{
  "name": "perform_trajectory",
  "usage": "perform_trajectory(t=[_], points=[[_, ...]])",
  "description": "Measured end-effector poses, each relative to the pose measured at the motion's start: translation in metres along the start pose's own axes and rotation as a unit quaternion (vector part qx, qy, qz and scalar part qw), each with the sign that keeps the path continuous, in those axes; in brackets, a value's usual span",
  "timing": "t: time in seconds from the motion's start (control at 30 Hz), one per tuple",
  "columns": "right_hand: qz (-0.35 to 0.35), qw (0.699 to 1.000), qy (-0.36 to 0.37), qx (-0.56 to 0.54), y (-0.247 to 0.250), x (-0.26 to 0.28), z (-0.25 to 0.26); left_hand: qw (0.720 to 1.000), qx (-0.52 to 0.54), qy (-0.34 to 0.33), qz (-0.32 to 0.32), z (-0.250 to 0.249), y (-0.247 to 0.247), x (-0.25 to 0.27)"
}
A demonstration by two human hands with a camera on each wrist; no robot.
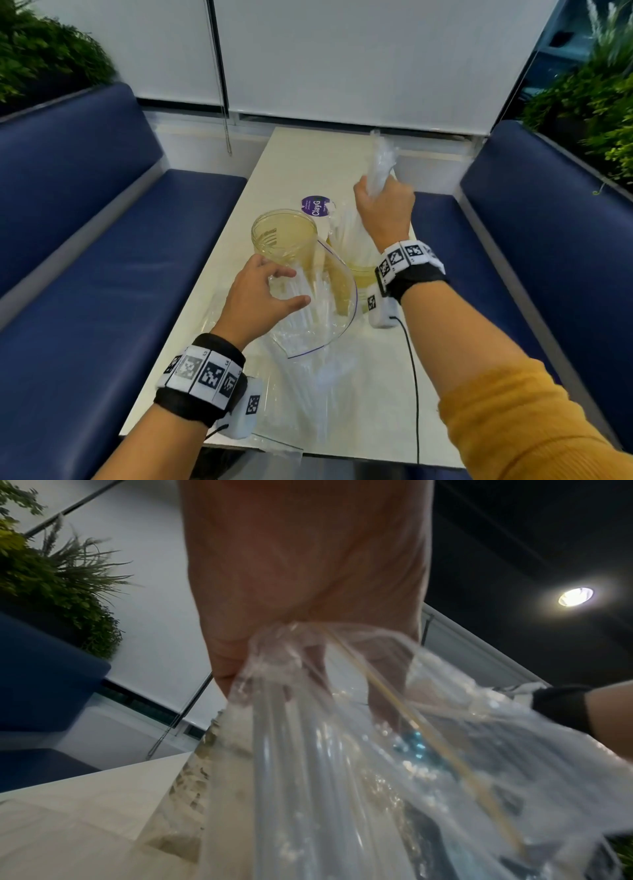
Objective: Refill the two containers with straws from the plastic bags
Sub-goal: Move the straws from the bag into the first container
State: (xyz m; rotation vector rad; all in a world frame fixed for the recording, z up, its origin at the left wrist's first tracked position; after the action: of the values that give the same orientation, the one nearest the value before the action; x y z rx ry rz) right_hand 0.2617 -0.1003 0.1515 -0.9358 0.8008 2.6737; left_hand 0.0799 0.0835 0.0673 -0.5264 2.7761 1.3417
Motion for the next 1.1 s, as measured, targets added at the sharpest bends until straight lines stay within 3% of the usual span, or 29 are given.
perform_trajectory(t=[0.17,0.3,0.47,0.6,0.7,0.87,0.97,1.03,1.1], points=[[0.066,0.995,-0.067,0.035,-0.024,0.037,-0.034,1.000,-0.006,-0.002,-0.001,-0.002,0.001,-0.001],[0.038,0.995,-0.088,0.026,-0.016,0.041,-0.034,1.000,0.001,-0.006,0.003,-0.005,0.002,-0.002],[0.001,1.000,-0.025,-0.012,-0.005,0.020,-0.023,1.000,0.011,-0.009,0.003,-0.008,0.002,-0.004],[0.102,0.988,0.075,0.093,-0.021,0.013,-0.023,1.000,0.025,-0.009,0.010,-0.010,0.001,-0.002],[0.174,0.965,0.086,0.178,-0.029,0.020,-0.032,0.999,0.030,-0.010,0.015,-0.013,0.002,-0.001],[0.082,0.985,0.110,0.107,-0.018,0.013,-0.017,0.999,0.015,-0.023,0.018,-0.018,0.011,0.003],[0.212,0.955,0.139,0.153,-0.028,0.012,-0.011,0.999,0.024,-0.032,0.021,-0.020,0.015,0.004],[0.311,0.918,0.109,0.220,-0.035,0.020,-0.021,0.999,0.032,-0.036,0.023,-0.020,0.016,0.005],[0.314,0.909,0.090,0.257,-0.033,0.023,-0.028,0.998,0.040,-0.039,0.024,-0.020,0.017,0.005]])
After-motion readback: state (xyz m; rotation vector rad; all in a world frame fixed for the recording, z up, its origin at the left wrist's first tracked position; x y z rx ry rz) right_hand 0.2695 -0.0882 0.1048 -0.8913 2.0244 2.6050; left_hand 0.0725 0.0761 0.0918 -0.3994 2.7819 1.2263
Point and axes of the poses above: each hand's wrist, its own x-axis away from the middle knuckle, its own y-axis out of the back of the hand, z = x × y, the point moved 5 cm from there along -x, towards the middle knuckle, and after that the axes turned 9 degrees about -x, right-handed, at the moved point
